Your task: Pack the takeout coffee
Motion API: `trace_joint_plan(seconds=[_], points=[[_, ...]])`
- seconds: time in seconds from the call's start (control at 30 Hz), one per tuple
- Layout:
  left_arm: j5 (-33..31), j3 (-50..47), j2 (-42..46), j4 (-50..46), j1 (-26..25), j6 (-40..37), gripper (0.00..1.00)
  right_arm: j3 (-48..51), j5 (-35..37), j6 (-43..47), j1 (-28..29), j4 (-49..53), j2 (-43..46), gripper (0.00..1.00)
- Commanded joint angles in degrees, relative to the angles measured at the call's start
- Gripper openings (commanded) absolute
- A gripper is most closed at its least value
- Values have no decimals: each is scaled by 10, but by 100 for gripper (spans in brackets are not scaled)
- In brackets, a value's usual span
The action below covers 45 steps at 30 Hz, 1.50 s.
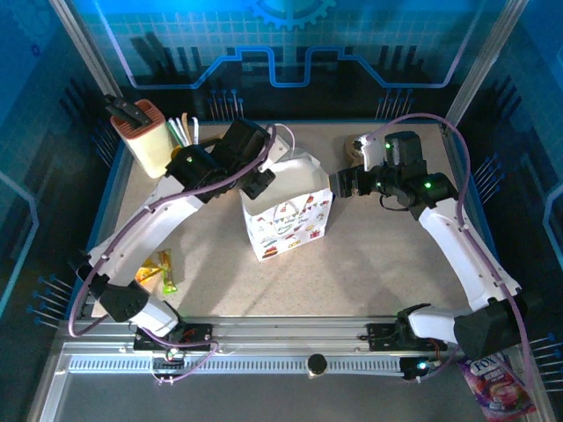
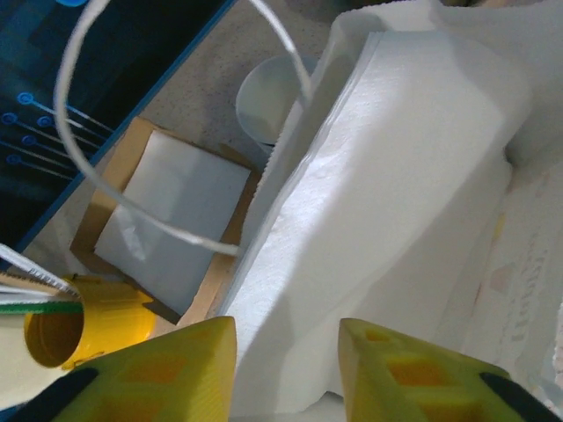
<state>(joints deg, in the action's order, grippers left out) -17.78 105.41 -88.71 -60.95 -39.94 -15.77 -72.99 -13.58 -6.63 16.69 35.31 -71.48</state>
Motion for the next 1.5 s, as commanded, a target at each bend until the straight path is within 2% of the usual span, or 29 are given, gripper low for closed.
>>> trace_joint_plan(seconds=[0.0, 0.2, 0.33, 0.57, 0.87, 1.1, 1.3, 1.47], points=[[52, 12, -35, 2, -1, 20, 32, 2, -14, -8, -4, -11, -1, 93], [78, 70, -110, -20, 0, 22, 22, 6, -11, -7, -4, -9, 2, 93], [81, 100, -154, -38, -1, 21, 19, 8, -3, -2, -5, -5, 7, 93], [87, 121, -187, -55, 0, 18, 20, 12, -1, -1, -7, -5, 10, 93], [93, 121, -129, -3, 8, 39, 30, -2, 9, -6, -7, -7, 25, 93], [76, -8, -9, 134, 25, 83, 44, -18, 25, -12, -5, -11, 43, 93], [51, -192, 132, 296, 60, 127, 60, -34, 49, -15, 2, -20, 51, 93], [-6, -369, 252, 445, 103, 156, 79, -42, 113, -9, 14, -27, 60, 93]])
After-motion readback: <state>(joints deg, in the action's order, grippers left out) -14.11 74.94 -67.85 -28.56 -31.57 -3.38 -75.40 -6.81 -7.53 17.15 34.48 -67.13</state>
